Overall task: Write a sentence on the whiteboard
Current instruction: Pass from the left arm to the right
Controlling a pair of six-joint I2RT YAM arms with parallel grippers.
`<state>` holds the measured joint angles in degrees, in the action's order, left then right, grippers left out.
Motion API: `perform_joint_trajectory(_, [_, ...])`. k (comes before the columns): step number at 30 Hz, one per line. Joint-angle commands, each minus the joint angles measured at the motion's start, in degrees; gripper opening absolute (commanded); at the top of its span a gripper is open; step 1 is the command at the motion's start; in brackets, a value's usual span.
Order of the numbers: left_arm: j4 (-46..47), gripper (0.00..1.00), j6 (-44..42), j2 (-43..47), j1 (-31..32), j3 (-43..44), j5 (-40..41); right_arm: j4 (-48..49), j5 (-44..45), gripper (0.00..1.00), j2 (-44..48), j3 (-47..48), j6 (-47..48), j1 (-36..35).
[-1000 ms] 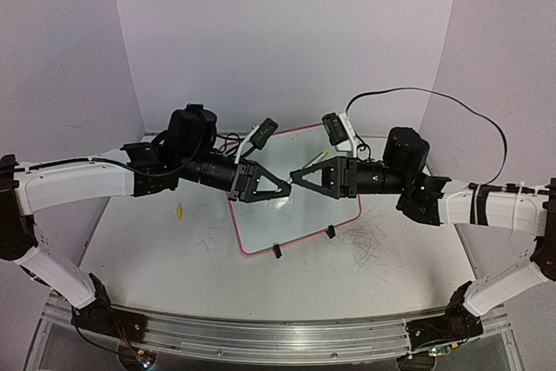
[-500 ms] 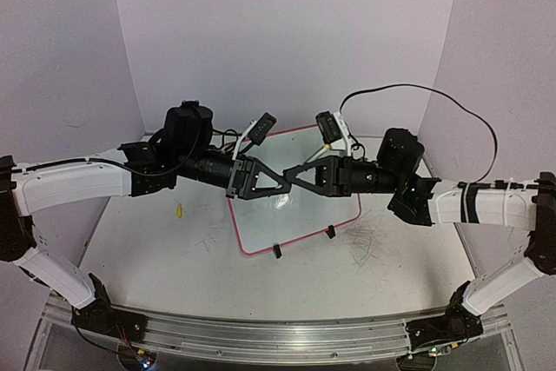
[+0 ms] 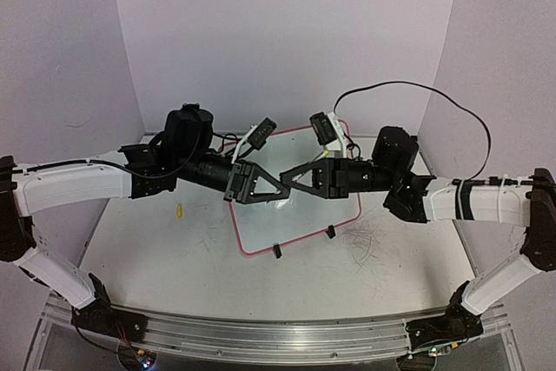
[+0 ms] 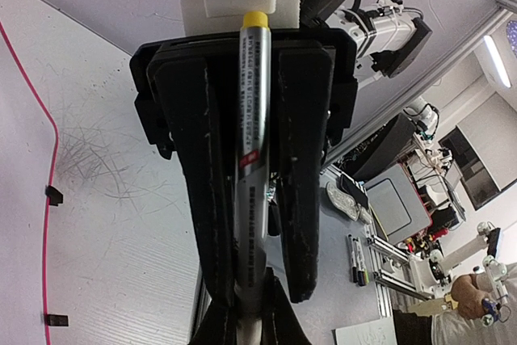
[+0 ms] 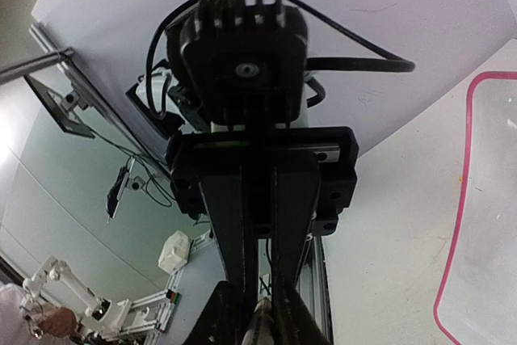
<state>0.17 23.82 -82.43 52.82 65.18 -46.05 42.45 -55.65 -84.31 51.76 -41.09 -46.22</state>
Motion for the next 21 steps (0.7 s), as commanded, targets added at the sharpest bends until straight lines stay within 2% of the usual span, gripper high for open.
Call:
perform_joint_trajectory(1, [2.62,0.0,-1.96,2.24,-0.08,-0.3,-0.7,-2.94,-4.05,0.23,0.75,3.45,3.8,-0.73])
perform_joint_trajectory(5, [2.56,0.0,-1.77,2.1,-0.08,-0.21,-0.89,-7.77,-3.89,0.21,0.83,4.7,7.62,-1.16])
perform_joint_trajectory(9, [2.53,0.0,-1.69,1.98,-0.08,-0.03,-0.97,-8.56,-4.3,0.17,0.9,4.91,8.57,-1.52])
perform_joint_trajectory(12, [2.42,0.0,-1.68,2.08,-0.05,0.06,-1.09,-9.42,-4.7,0.2,0.89,4.99,9.79,-1.59])
perform_joint_trajectory(16, [2.29,0.0,-1.68,2.22,-0.08,0.04,-1.15,-10.19,-5.23,0.17,1.15,4.85,11.08,-1.59])
perform_joint_trajectory(21, [2.19,0.0,-2.19,3.07,-0.09,-0.4,-0.16,-10.04,-4.09,0.03,2.32,4.06,11.38,-1.58])
